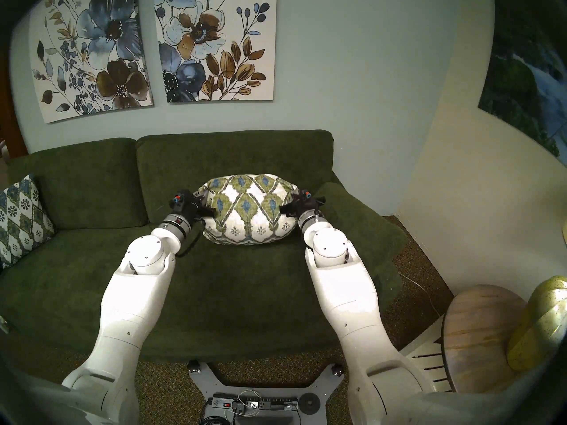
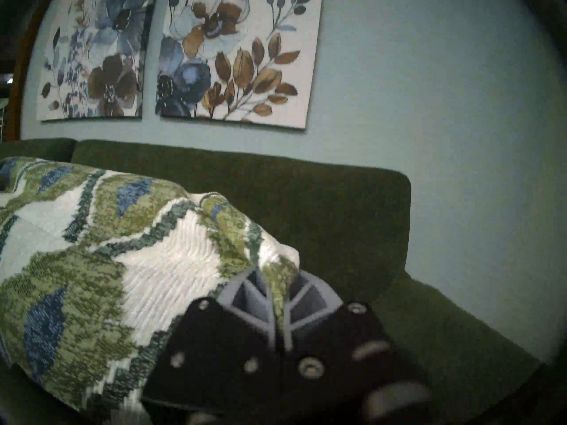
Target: Fluff a cushion
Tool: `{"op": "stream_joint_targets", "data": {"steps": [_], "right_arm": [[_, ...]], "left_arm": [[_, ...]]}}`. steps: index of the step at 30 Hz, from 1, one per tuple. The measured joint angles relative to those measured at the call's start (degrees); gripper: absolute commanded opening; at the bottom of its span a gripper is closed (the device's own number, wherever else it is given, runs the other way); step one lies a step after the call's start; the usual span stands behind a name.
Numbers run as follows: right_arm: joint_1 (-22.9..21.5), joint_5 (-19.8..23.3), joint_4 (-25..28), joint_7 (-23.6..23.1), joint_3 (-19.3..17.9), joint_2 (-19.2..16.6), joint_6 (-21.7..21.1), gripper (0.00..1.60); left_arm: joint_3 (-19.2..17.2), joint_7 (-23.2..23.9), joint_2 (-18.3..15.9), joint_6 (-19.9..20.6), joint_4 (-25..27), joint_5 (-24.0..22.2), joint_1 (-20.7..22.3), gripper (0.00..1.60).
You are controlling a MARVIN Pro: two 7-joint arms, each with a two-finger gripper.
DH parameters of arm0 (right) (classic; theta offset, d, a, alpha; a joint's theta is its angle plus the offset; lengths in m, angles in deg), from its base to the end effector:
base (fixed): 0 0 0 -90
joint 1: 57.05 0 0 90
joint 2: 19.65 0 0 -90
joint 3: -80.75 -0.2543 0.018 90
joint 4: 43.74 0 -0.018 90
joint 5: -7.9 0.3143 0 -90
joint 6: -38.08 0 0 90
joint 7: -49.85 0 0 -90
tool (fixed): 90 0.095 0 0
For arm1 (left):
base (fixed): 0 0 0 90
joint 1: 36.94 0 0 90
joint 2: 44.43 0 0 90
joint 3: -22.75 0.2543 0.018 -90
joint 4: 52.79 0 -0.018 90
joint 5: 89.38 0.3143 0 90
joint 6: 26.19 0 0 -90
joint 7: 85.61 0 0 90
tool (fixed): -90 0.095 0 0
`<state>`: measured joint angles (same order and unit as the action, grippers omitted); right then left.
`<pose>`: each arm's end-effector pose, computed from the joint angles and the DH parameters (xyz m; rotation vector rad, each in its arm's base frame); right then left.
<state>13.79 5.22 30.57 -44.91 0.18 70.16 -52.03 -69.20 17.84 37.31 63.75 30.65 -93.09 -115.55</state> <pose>0.5035 0.0731 -0.2305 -2.0752 -0.3649 -2.1995 0.4746 0.0379 -0.2257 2.0738 -0.2862 2.2481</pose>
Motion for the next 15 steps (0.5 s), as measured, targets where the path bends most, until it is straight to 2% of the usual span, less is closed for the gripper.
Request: {"op": "stream_joint_targets", "data": {"steps": [15], "right_arm": [[-5.5, -1.1, 7.7, 1.5, -1.2, 1.9, 1.6, 0.00]], "left_arm": [[1.0, -1.1, -0.5, -1.3, 8.5, 0.1, 5.5, 0.00]]}}
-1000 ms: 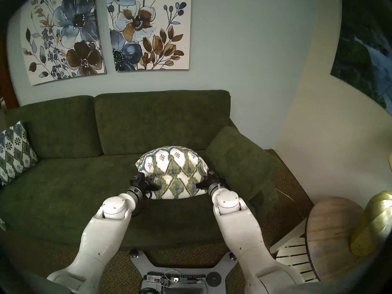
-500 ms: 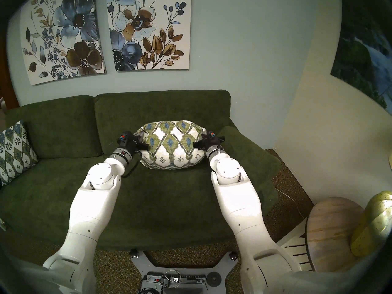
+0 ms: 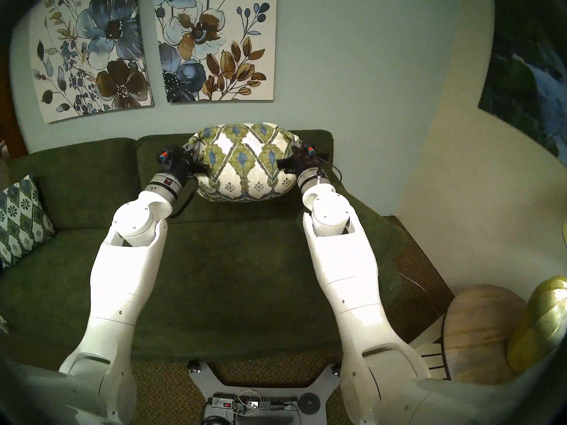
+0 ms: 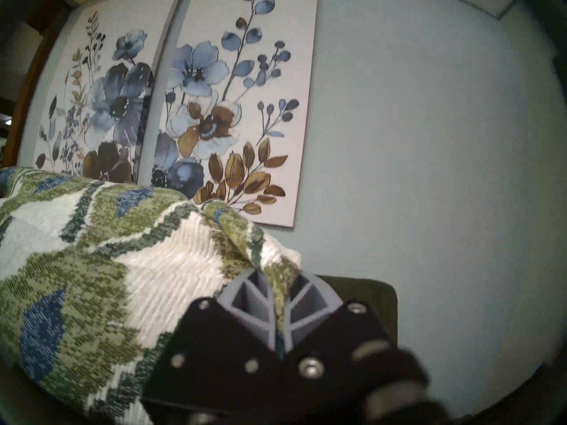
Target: Fluff a cushion
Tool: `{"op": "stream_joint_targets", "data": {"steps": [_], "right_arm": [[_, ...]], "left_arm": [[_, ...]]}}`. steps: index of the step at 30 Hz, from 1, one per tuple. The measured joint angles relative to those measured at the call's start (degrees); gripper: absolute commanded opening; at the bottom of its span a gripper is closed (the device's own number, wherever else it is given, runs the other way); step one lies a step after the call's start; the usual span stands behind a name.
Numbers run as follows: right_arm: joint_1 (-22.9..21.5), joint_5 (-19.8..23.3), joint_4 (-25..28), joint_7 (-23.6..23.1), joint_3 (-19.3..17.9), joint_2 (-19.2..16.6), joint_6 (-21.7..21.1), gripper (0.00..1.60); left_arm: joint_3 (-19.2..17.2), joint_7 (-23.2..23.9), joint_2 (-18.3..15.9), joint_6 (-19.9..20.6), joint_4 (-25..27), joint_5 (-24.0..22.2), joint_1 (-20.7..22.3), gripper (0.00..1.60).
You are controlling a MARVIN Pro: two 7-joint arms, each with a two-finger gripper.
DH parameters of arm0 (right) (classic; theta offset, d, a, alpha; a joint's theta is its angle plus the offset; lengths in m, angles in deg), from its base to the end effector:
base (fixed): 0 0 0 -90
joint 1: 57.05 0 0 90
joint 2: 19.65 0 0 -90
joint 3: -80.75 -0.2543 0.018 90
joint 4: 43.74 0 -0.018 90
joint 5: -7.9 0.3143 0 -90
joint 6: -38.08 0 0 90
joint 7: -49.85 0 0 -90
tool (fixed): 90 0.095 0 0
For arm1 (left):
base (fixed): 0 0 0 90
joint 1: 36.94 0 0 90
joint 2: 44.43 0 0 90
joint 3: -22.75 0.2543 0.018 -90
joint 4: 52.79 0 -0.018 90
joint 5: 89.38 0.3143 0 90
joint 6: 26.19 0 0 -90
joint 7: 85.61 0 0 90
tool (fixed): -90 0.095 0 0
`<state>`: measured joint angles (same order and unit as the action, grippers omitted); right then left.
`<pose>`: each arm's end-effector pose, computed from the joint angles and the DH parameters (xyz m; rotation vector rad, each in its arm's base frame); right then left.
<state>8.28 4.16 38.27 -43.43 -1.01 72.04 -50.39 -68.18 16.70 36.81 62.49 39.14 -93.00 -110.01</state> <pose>0.5134 0.0755 -0.1216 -1.7809 -0.3011 -2.4748 0.4812 0.0258 -0.1192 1.7724 -0.3407 2.5178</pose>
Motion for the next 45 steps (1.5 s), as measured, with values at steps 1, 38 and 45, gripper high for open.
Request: {"op": "stream_joint_targets", "data": {"steps": [1, 38, 45], "right_arm": [[-0.4, -0.2, 0.2, 0.1, -0.1, 0.0, 0.1, 0.00], [15.1, 1.2, -34.2, 2.6, -4.9, -2.2, -2.7, 0.00], [15.7, 2.1, -35.9, 6.4, -5.3, -0.7, 2.0, 0.00]], "left_arm": [[0.2, -0.1, 0.1, 0.0, 0.2, 0.0, 0.4, 0.00], [15.0, -1.4, 4.4, 2.4, -34.5, 3.0, -17.0, 0.00], [13.6, -3.2, 5.4, -5.0, -38.2, 2.1, -17.4, 0.00]]}}
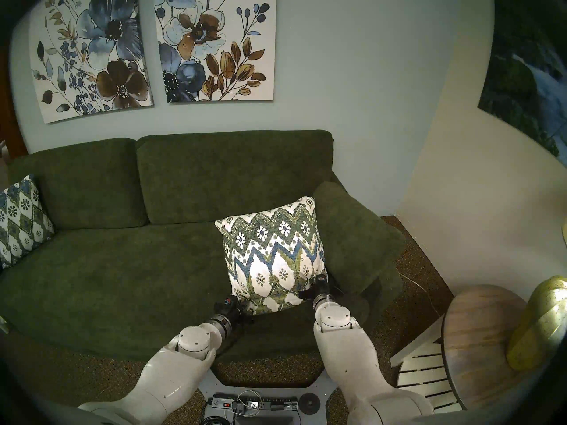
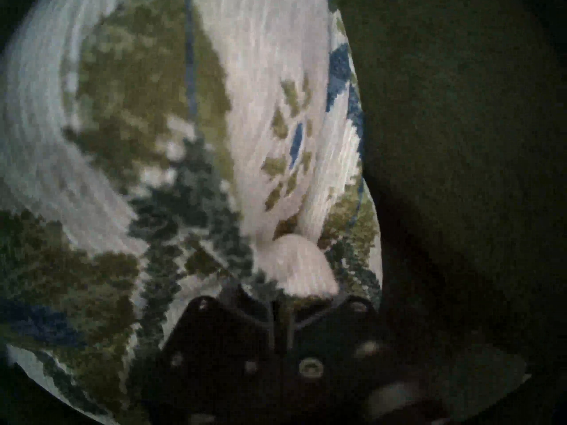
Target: Fluff a cushion
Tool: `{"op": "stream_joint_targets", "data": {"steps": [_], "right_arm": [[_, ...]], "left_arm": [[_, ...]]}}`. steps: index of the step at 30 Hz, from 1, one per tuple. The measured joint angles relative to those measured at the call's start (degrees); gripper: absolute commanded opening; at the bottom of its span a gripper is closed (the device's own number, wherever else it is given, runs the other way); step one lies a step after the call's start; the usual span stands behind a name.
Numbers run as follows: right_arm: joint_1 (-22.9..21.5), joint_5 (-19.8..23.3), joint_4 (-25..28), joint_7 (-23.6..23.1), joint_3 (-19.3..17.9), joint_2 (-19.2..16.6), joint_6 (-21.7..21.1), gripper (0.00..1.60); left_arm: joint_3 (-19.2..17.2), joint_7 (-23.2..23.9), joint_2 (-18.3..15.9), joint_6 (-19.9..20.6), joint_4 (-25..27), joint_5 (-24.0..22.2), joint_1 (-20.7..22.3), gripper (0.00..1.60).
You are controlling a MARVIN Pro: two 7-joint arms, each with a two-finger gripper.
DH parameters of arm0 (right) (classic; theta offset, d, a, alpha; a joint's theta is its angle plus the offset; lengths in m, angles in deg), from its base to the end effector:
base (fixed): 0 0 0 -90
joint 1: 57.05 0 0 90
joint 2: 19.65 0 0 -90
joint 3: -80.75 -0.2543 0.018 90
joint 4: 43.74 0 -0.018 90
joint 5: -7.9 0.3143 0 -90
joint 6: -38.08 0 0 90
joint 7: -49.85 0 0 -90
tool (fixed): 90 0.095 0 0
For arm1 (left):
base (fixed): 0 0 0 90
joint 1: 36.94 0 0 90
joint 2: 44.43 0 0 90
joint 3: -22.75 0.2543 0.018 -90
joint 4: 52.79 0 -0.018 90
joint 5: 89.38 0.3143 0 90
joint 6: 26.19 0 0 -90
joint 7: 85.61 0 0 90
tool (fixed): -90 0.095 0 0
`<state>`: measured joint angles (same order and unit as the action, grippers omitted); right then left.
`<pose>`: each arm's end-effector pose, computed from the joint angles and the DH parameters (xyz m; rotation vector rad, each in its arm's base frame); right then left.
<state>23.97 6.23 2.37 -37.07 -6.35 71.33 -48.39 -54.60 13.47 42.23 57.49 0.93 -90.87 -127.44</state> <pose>0.3858 0.0198 -0.4920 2.7144 0.0645 1.5282 0.3263 -0.0599 -0.5085 2.5358 -0.4021 1.4184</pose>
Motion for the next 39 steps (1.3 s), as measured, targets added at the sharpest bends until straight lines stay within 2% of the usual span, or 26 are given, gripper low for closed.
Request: {"op": "stream_joint_targets", "data": {"steps": [3, 19, 39], "right_arm": [[-0.1, 0.0, 1.2, 0.7, 0.2, 0.7, 2.0, 0.00], [-7.3, -0.9, 13.4, 1.8, 1.8, 2.8, 8.8, 0.00], [-14.8, -2.3, 24.0, 1.8, 2.4, 4.8, 12.8, 0.00]], "left_arm": [[-0.8, -0.1, -0.1, -2.0, 0.2, -0.3, 0.5, 0.00], [-6.2, -1.5, -2.1, -7.7, 13.5, -0.8, 8.2, 0.00], [-8.6, -2.6, -3.2, -10.1, 26.0, -0.6, 16.1, 0.00]]}}
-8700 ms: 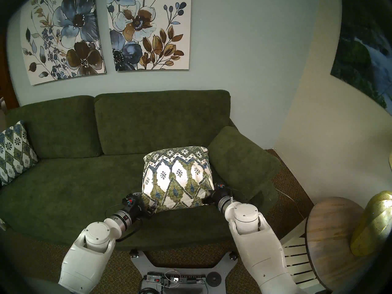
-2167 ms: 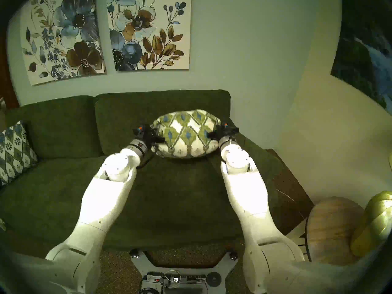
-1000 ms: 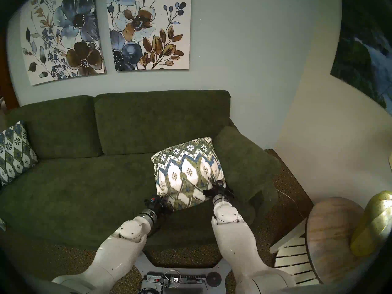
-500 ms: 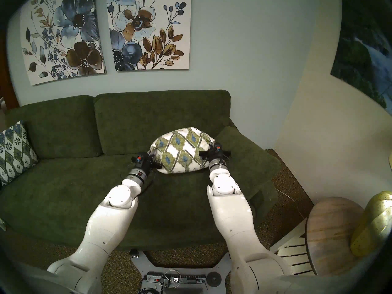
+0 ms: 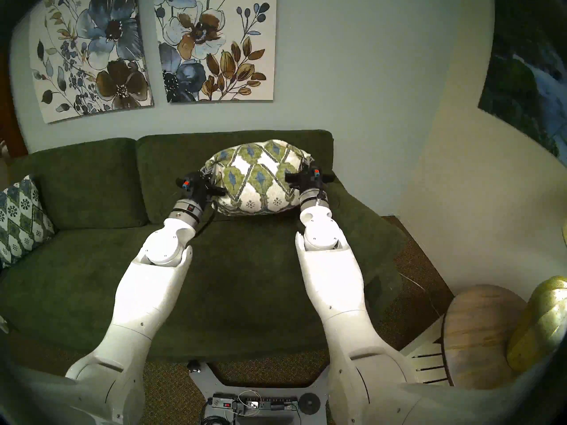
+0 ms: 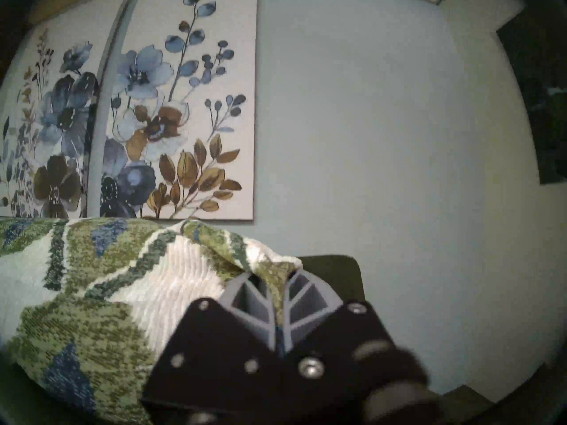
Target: Fluff a cushion
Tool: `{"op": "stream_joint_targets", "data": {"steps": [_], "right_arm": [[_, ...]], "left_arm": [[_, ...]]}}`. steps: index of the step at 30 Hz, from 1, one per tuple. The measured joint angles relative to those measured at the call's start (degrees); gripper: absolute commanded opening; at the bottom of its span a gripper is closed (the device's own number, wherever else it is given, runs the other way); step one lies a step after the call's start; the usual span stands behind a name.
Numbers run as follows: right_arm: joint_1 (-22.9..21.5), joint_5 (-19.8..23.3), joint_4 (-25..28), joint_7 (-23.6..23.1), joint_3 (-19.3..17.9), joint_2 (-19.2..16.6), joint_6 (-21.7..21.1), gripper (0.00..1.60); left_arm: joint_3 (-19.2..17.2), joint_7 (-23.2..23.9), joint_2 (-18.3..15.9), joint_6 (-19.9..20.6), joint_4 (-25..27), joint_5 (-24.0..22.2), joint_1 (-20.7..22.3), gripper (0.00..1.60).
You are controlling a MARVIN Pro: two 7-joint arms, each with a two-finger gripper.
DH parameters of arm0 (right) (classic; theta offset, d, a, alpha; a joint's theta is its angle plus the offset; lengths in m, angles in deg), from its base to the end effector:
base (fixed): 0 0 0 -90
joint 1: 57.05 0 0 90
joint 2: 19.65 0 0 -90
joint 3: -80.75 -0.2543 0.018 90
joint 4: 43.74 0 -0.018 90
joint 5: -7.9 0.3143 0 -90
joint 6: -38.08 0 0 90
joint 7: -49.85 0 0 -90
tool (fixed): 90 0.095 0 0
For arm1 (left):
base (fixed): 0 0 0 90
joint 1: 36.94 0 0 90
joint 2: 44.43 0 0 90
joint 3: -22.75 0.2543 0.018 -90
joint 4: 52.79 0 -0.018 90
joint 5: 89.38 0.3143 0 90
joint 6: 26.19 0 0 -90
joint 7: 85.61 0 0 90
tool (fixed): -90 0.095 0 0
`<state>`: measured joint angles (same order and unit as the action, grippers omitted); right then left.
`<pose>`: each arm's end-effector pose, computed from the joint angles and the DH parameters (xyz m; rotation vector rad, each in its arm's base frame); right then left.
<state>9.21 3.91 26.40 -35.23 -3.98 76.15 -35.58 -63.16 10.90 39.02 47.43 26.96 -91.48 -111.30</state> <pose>0.5194 0.0693 -0.1848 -1.7635 -0.0143 -2.5495 0.4871 -0.0031 -0.1959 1.7396 -0.2995 2.5430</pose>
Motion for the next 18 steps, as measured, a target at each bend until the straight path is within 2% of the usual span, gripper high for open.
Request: {"op": "stream_joint_targets", "data": {"steps": [7, 11, 14, 18], "right_arm": [[-1.8, -1.9, 4.4, 0.8, 0.8, -0.1, 2.3, 0.00], [-0.9, -3.7, 5.6, 2.0, 1.3, -0.8, 4.3, 0.00], [0.4, -3.8, 4.2, 2.2, 1.3, -1.3, 4.4, 0.00], [3.4, -3.5, -1.3, 2.2, 0.7, -2.3, 2.8, 0.00]], "left_arm": [[0.4, -1.5, 0.2, -0.6, 3.1, 2.3, 2.8, 0.00], [1.5, -4.3, 0.5, -2.2, 2.9, 6.0, 3.0, 0.00], [2.0, -4.9, 0.6, -2.5, 1.5, 6.7, 2.2, 0.00], [2.8, -5.1, 0.6, -2.3, -2.4, 7.5, -0.6, 0.00]]}}
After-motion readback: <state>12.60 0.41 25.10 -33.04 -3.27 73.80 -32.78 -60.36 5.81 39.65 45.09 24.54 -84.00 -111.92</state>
